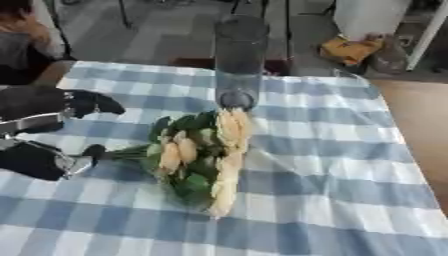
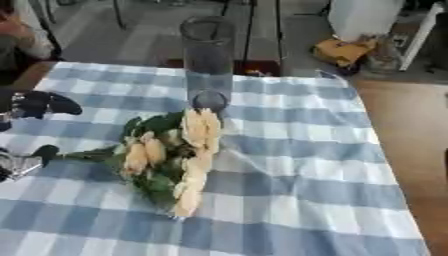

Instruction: Arrange flowers into the vase.

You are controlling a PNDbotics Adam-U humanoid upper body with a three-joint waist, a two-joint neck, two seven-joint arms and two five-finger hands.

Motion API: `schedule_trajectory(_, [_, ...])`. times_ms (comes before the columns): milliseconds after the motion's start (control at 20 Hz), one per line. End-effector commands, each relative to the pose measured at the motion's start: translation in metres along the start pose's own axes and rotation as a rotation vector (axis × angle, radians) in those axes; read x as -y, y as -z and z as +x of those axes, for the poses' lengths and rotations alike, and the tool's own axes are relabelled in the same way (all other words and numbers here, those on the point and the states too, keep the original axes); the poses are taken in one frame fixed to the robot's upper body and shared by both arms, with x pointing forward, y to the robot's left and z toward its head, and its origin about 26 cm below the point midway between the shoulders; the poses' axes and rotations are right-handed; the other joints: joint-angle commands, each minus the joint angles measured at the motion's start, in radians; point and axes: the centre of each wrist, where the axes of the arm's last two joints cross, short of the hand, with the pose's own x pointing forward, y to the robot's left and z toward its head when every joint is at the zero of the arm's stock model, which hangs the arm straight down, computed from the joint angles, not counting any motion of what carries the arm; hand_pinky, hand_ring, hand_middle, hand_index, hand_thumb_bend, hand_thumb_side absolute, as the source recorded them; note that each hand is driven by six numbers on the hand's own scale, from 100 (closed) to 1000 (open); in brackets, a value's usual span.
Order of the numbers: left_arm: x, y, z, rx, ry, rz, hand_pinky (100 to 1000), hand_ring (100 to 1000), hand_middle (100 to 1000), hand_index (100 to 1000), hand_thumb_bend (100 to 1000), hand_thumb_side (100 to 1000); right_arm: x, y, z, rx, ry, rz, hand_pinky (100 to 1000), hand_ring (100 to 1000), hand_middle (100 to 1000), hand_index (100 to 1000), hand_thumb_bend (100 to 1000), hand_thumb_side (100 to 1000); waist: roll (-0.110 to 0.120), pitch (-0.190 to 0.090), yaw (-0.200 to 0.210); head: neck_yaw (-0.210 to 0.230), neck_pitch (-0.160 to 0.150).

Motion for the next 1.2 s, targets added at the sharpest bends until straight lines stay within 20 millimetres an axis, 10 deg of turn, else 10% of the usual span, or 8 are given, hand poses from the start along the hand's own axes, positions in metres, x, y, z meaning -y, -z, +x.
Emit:
schedule_trajectory(50, [-0.003,0.004,-0.006,-0.04,-0.003,0.015,841,980,960,1000,235,716,0.007,0.005,0.002,0.018,-0.016,0.008,691,783,800,818,100,1000,0.004,-0.013,-0.001,0.003,-0.013])
schedule_trajectory(1200, [0.037,0.052,-0.024,-0.081,-0.055,-0.001,780,943,896,1000,329,707,0.007,0.007,0.002,0.026,-0.01,0.015,691,782,797,818,100,1000,0.002,0.006,-0.016,0.01,-0.027])
